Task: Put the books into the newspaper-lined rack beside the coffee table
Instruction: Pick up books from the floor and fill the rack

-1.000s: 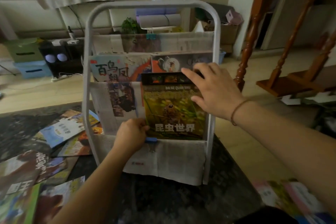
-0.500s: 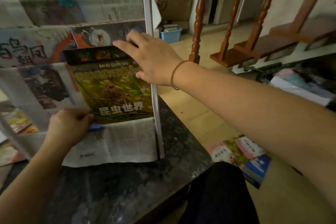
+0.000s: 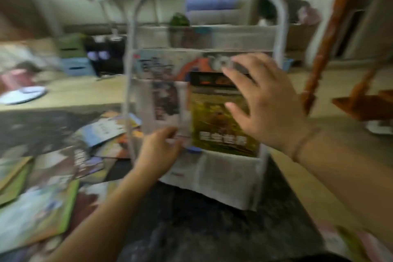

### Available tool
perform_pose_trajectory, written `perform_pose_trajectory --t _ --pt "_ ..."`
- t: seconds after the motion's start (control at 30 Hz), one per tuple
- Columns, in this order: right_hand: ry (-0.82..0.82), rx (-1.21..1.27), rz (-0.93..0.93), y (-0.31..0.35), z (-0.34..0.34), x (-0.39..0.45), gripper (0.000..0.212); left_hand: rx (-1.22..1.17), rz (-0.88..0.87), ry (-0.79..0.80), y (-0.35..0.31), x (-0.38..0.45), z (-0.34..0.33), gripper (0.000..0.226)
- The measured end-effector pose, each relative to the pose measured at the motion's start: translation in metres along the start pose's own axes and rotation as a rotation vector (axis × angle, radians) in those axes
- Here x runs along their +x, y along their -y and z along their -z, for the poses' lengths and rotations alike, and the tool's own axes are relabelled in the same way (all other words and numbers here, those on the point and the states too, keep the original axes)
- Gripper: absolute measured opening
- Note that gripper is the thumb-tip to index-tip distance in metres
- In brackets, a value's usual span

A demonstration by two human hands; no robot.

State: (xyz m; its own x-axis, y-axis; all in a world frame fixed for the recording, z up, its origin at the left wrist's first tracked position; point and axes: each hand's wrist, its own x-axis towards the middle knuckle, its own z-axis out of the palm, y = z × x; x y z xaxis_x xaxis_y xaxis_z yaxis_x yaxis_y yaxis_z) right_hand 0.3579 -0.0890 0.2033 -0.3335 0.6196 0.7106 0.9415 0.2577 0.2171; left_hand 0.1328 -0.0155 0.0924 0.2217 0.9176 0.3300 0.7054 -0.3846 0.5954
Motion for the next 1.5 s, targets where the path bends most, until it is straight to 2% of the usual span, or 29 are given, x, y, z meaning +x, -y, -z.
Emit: perform_pose_trajectory --t 0.07,0.13,0.2,0.3,0.43,0.57,0.7,0.83,0.97,1.03,1.13,1.2,1.3,1.37,1.5 --pt "-0.032 0.146 0.051 0.038 -0.007 0.002 0.055 0.011 -0.047 -0.112 0.023 -0.018 0.016 0.025" --pt "-0.013 0.254 0.105 0.076 -0.022 0.006 0.055 0.01 -0.06 -0.148 0.046 -0.041 0.04 0.027" --pt "0.036 0.363 0.148 0.116 -0.043 0.013 0.054 -0.007 -0.075 -0.163 0.072 -0.065 0.067 0.03" --pt "0.145 0.501 0.218 0.185 -0.067 0.029 0.065 0.055 -0.056 -0.233 0.113 -0.103 0.109 0.043" --pt "0.239 0.614 0.292 0.279 -0.084 0.047 0.074 0.231 0.009 -0.321 0.17 -0.161 0.172 0.066" --pt "0.315 0.749 0.335 0.373 -0.097 0.055 0.072 0.341 0.167 -0.39 0.227 -0.233 0.228 0.071" --pt "0.381 0.841 0.448 0.475 -0.106 0.048 0.068 0.355 0.399 -0.495 0.275 -0.309 0.256 0.065" --pt "0.58 0.954 0.515 0.588 -0.106 0.025 0.07 0.309 0.715 -0.64 0.328 -0.377 0.261 0.061" --pt "0.928 0.996 0.494 0.688 -0.122 -0.031 0.074 0.043 1.249 -0.887 0.384 -0.445 0.232 0.052" --pt "1.095 0.939 0.465 0.726 -0.136 -0.068 0.076 -0.084 1.431 -0.937 0.411 -0.481 0.204 0.052" --pt "1.289 0.856 0.391 0.765 -0.154 -0.122 0.079 -0.112 1.661 -0.921 0.442 -0.529 0.156 0.06" --pt "1.367 0.835 0.38 0.782 -0.163 -0.156 0.079 -0.171 1.804 -0.978 0.457 -0.552 0.125 0.07" --pt "1.509 0.82 0.412 0.796 -0.174 -0.2 0.079 -0.419 2.109 -1.124 0.475 -0.583 0.078 0.083" --pt "1.587 0.813 0.447 0.797 -0.181 -0.223 0.076 -0.545 2.233 -1.14 0.484 -0.607 0.046 0.093" --pt "1.62 0.818 0.478 0.797 -0.196 -0.242 0.074 -0.474 2.435 -1.11 0.488 -0.637 0.015 0.105"
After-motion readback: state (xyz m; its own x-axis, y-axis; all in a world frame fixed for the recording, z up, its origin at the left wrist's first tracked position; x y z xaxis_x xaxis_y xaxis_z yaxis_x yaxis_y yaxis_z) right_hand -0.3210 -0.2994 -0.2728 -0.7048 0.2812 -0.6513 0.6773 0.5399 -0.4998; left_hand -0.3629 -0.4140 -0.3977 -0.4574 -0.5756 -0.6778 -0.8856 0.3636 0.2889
